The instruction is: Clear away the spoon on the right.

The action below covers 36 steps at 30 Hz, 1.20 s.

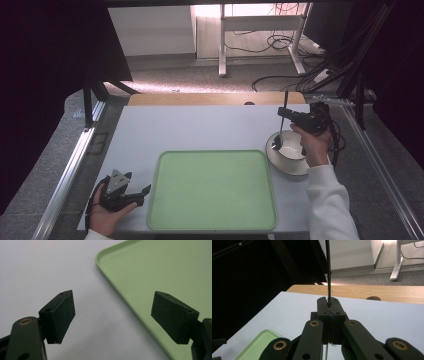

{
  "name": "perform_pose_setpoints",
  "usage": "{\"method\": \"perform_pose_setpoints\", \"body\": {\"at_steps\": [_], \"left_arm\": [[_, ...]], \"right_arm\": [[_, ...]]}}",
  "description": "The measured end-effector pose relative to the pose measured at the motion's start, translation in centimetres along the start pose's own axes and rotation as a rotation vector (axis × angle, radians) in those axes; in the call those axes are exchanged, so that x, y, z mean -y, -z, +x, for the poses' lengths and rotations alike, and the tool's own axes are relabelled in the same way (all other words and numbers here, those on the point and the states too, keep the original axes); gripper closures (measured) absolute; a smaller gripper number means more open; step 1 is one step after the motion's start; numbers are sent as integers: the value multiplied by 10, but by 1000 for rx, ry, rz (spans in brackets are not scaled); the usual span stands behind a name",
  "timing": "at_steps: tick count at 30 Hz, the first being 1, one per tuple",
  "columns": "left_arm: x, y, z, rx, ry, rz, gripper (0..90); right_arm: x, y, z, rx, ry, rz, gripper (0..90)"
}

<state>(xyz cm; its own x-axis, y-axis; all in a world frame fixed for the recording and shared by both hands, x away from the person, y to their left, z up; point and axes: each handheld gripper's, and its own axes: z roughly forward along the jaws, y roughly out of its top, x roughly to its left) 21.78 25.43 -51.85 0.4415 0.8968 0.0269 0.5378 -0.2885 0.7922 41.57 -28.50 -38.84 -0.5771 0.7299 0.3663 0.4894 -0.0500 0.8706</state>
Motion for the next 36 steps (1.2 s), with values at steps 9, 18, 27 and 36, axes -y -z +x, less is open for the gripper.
{"method": "perform_pose_setpoints", "body": {"at_steps": [9,18,27,36], "left_arm": [[0,0,1,3,4,-2,188],[1,0,0,5,4,-1,188],[0,0,-1,8,2,1,188],[0,-1,0,11,6,-1,188]], "right_arm": [[1,-3,11,-21,7,4,892],[3,-6,26,-50,20,9,892],[8,-8,40,-76,28,20,892],[15,-7,52,-97,30,27,892]]}}
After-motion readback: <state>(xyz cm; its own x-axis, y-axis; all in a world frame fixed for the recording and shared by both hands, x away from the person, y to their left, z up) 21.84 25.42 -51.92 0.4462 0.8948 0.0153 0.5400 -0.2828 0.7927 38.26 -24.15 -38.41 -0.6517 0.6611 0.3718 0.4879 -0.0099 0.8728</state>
